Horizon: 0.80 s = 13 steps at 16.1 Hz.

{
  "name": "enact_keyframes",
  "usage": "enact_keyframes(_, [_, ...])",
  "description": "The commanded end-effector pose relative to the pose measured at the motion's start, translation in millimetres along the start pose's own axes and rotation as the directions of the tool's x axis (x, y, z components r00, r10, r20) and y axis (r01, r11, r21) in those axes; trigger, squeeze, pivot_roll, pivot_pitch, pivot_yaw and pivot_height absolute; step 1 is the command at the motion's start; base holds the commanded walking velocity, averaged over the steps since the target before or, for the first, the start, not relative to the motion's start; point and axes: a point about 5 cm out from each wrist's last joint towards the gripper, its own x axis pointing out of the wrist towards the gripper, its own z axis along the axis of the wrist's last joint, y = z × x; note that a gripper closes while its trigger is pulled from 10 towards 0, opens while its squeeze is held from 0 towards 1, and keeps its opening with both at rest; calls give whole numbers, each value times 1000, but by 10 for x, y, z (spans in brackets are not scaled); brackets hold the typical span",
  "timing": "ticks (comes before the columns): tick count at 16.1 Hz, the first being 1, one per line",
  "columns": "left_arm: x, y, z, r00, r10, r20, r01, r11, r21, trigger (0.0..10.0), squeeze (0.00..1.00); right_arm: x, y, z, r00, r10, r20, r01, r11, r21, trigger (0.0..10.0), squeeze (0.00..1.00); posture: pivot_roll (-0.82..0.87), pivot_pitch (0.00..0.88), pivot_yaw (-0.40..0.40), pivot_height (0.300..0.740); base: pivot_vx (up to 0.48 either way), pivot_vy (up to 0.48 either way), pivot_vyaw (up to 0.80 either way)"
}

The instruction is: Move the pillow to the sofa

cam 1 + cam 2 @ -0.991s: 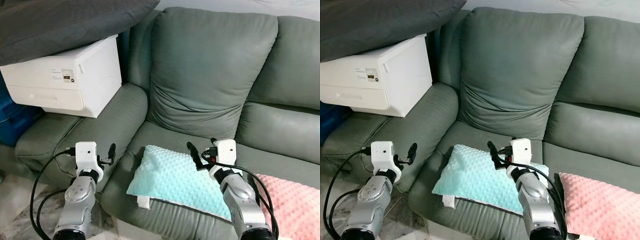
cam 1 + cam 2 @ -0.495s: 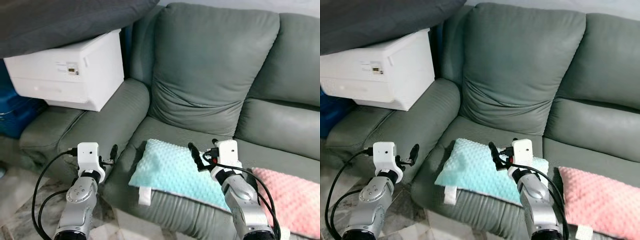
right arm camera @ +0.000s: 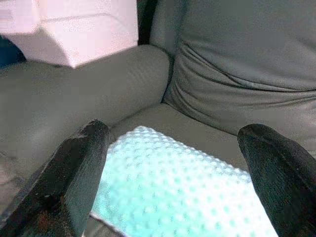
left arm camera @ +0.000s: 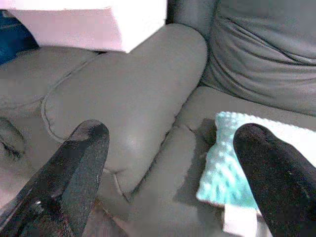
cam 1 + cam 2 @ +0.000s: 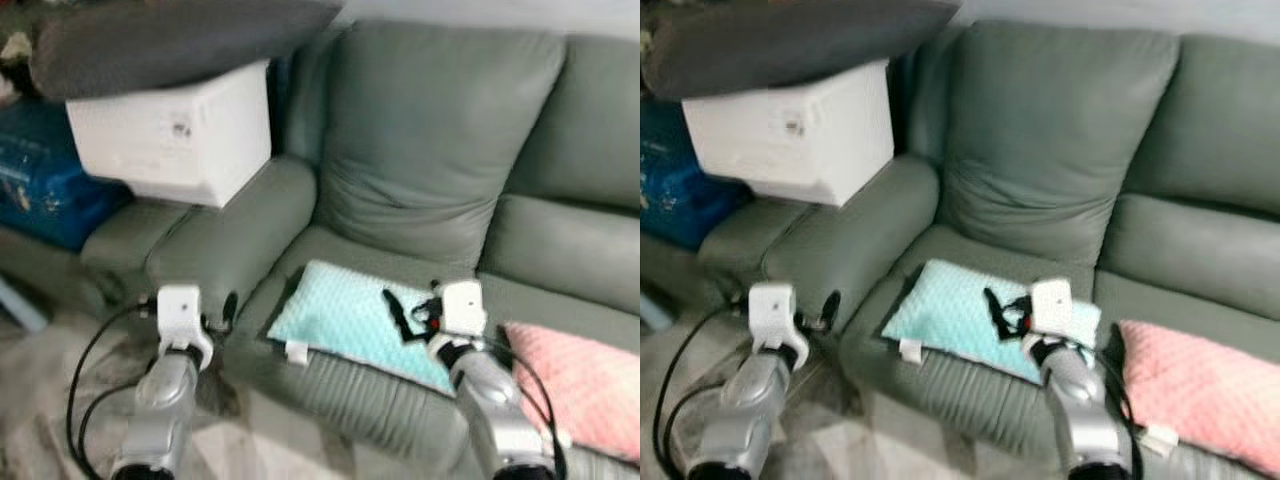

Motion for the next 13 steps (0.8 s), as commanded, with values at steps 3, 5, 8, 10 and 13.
enact_keyframes(3, [20, -6, 43, 1000, -7, 9, 7, 1000, 1, 10000, 0, 11, -8, 33, 1000, -5, 6, 5, 1000, -5, 10000, 0, -113, 0, 19, 740, -261, 0, 0])
enact_keyframes(5, [18, -12, 42, 1000, -8, 9, 8, 1000, -1, 10000, 0, 13, -9, 37, 1000, -5, 4, 5, 1000, -6, 10000, 0, -115, 0, 18, 740, -259, 0, 0])
enact_keyframes(8, [21, -19, 36, 1000, -9, 6, 9, 1000, -5, 10000, 0, 12, -14, 40, 1000, -4, 2, 4, 1000, -10, 10000, 0, -118, 0, 15, 740, -260, 0, 0])
enact_keyframes(10, [23, -20, 28, 1000, -8, 2, 8, 1000, -8, 10000, 0, 3, -28, 38, 1000, -6, -1, 6, 1000, -13, 10000, 0, -121, 0, 15, 740, -261, 0, 0])
enact_keyframes(13, [23, -31, 22, 1000, -9, -1, 9, 1000, -12, 10000, 0, -3, -38, 38, 1000, -8, -3, 8, 1000, -15, 10000, 0, -126, 0, 14, 740, -261, 0, 0])
